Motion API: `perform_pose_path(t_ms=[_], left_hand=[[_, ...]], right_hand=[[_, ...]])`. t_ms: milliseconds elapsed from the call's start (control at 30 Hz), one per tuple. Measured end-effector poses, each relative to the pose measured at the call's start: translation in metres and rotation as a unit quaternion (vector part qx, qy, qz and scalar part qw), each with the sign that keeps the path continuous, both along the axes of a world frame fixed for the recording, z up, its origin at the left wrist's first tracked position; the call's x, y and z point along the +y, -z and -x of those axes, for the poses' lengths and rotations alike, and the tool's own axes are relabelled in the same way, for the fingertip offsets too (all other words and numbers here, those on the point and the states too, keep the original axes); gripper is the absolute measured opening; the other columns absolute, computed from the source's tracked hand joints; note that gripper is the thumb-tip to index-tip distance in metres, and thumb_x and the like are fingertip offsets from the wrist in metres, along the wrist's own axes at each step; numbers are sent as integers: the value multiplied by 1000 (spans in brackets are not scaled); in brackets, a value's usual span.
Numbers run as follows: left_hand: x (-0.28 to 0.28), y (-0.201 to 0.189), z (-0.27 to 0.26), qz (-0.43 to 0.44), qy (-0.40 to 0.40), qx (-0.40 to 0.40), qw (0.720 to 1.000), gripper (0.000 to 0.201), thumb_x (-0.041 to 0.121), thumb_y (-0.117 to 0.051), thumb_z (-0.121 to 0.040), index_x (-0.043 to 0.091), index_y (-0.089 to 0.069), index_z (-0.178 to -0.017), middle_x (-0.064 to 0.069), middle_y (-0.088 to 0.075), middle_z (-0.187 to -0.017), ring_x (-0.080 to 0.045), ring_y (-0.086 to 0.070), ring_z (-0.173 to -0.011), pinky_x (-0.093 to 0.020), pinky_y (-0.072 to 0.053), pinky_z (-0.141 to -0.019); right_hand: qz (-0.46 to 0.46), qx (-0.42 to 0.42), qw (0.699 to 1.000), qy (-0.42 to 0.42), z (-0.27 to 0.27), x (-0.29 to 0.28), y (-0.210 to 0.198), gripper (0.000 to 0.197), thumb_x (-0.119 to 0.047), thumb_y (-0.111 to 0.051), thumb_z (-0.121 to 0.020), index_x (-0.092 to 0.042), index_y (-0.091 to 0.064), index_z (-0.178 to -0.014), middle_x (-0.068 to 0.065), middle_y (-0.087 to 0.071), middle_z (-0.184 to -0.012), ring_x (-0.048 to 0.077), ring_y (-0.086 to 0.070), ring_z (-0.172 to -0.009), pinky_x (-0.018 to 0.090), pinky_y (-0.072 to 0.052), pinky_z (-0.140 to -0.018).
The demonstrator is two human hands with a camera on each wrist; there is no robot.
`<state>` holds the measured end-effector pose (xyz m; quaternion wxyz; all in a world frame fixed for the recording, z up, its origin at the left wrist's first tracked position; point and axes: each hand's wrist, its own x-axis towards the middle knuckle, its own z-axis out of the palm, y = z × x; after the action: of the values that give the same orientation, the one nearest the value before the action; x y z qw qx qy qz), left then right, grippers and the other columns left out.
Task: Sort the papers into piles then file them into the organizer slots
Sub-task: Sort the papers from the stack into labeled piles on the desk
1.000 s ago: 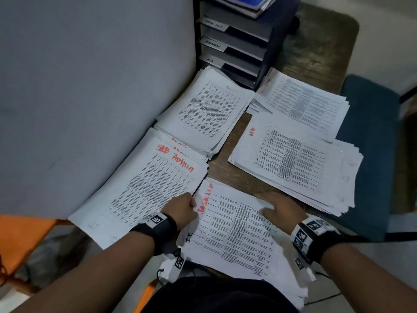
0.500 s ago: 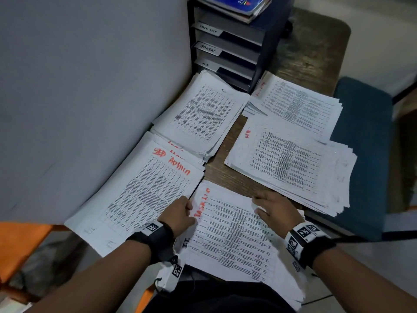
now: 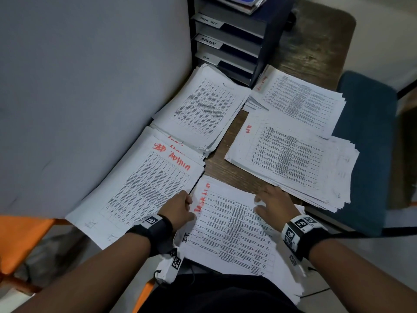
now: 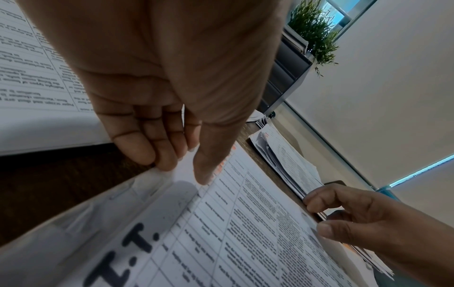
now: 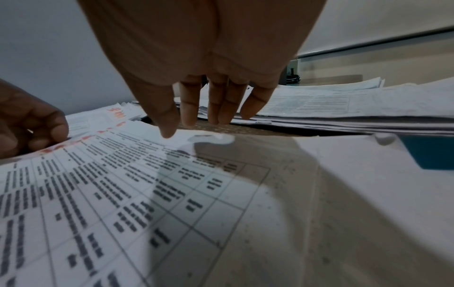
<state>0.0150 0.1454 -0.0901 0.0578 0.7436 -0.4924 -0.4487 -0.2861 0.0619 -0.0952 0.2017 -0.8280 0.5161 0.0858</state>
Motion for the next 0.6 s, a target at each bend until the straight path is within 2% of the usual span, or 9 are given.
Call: perform_pose_path(t_ms=[100, 133, 233, 367, 467, 533, 600], left_hand=[[1, 0, -1, -2, 0, 3, 1000, 35, 16, -74, -79, 18, -51, -106, 1, -63, -92, -14, -57, -75, -29, -46, -68], [2, 1, -1, -3, 0, 2, 1000, 35, 14, -74, -79, 18, -51, -105, 1, -63, -92, -14, -57, -75, -30, -47, -68], [3, -1, -1, -5, -1, 0, 1000, 33, 11, -72, -79, 19, -52, -104, 1, -63, -93, -14, -56, -75, -29, -45, -68], [3, -4, -3, -13, 1, 1, 1000, 31, 6, -68, -79, 19, -54, -103, 0, -64, -95, -15, -57, -79, -23, -42, -64], [2, -7, -3, -28, 8, -23, 999, 16, 9, -65, -81, 17, -60, -94, 0, -67, -93, -18, -62, -84, -24, -43, -63], [2, -14, -4, -71, 47, -65, 994, 8, 17, -63, -84, 13, -69, -87, -2, -71, -87, -18, -64, -78, -26, -50, -62], [5, -19, -4, -132, 83, -80, 984, 15, 24, -70, -82, 10, -75, -80, -3, -72, -72, -17, -65, -64, -28, -56, -65]], right_hand=[[-33, 14, 999, 19, -1, -3, -2, 53, -41, -62, -87, -23, -47, -134, 0, -48, -136, 25, -47, -121, 41, -40, -97], [-41, 22, 999, 21, -2, -4, -2, 55, -42, -61, -88, -24, -46, -138, 1, -46, -140, 26, -45, -123, 41, -40, -99], [-45, 31, 998, 13, -4, -5, -1, 45, -40, -59, -89, -26, -54, -131, 0, -46, -138, 24, -46, -120, 39, -39, -98], [-20, 17, 1000, 17, -4, -4, -2, 29, -36, -59, -87, -25, -59, -115, -3, -53, -122, 22, -49, -112, 34, -36, -87], [-44, -10, 998, 38, -6, -6, -3, 37, -32, -60, -89, -22, -55, -124, -1, -55, -126, 23, -52, -113, 38, -43, -93], [-53, -17, 997, 44, -7, -9, -5, 34, -29, -58, -90, -19, -58, -123, 1, -58, -125, 23, -55, -112, 37, -46, -93], [-48, -13, 998, 37, -8, -12, -5, 28, -27, -59, -91, -17, -64, -116, 3, -60, -122, 23, -56, -110, 33, -47, -89]])
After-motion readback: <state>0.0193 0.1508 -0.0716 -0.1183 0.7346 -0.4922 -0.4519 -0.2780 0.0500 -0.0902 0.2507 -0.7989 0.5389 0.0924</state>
